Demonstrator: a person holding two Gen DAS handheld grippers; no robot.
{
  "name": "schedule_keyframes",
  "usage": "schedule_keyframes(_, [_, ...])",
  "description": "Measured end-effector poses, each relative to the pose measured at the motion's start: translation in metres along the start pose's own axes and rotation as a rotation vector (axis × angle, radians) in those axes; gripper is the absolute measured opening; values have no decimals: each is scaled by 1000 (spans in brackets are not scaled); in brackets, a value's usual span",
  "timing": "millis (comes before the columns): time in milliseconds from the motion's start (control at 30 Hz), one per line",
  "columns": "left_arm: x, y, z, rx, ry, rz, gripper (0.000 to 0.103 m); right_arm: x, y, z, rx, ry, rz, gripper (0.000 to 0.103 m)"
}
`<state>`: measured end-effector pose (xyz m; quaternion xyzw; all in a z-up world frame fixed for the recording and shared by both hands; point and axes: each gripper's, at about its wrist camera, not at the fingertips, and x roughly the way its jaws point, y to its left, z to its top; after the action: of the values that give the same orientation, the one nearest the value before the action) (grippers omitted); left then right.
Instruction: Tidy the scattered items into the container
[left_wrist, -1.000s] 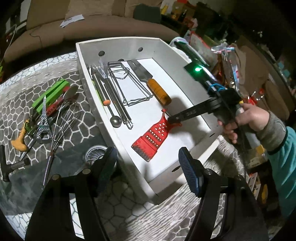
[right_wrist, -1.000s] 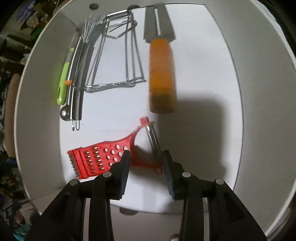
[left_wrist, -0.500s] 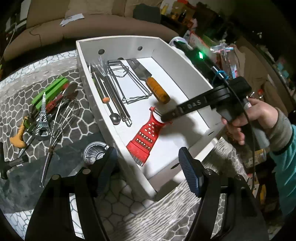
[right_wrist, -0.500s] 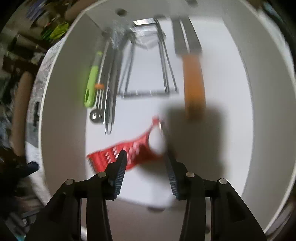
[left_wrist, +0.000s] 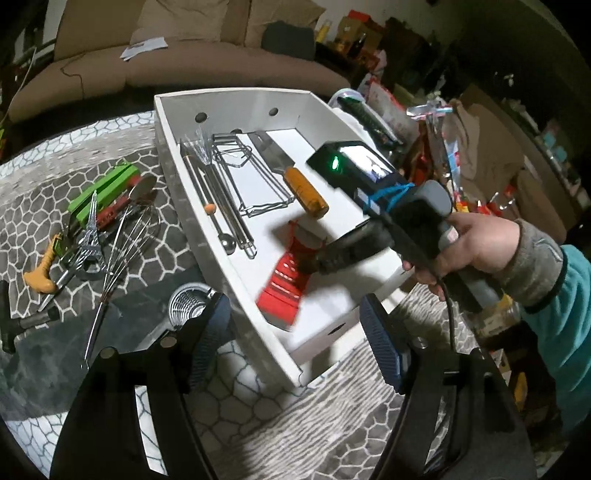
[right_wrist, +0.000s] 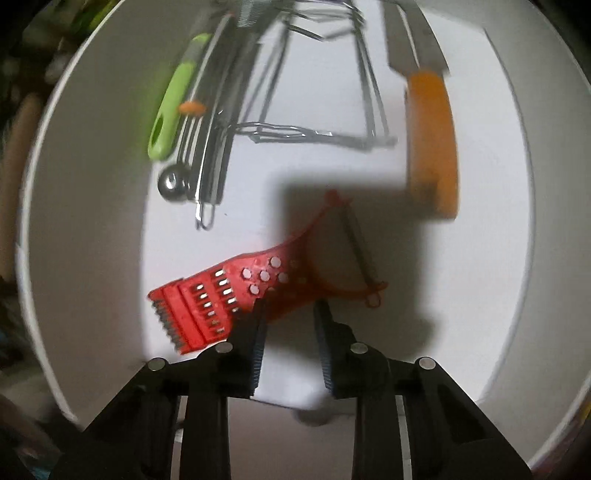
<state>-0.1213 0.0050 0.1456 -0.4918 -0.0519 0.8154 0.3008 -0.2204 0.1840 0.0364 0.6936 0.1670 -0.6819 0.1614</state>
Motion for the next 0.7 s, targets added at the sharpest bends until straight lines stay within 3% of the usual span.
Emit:
schedule_keyframes(100, [-2, -3, 3, 12, -11, -10, 70, 1, 12, -3, -186, -26, -166, 18])
schedule_keyframes(267, [4, -4, 1, 10, 1, -11, 70, -2, 34, -14, -444, -100, -233, 18])
schedule_keyframes(367, [8, -2, 0, -2, 12, -8, 70, 0, 44, -12, -499, -124, -254, 17])
schedule_keyframes(467, [8, 0, -1, -12, 12, -13, 70, -3, 28, 2, -304, -77, -144, 20])
schedule_keyframes(533, [6, 0, -2, -8, 11, -8, 70, -11, -7, 9, -8, -56, 20, 38])
schedule_keyframes(567, [6, 0, -1, -5, 11, -5, 70, -13, -17, 9, 65, -59, 72, 45])
schedule_keyframes(600, [7, 1, -1, -6, 11, -4, 70, -14, -28, 10, 127, -69, 115, 45])
schedule_keyframes(700, [8, 2, 2, -15, 11, -12, 70, -8, -35, 13, 169, -71, 106, 45])
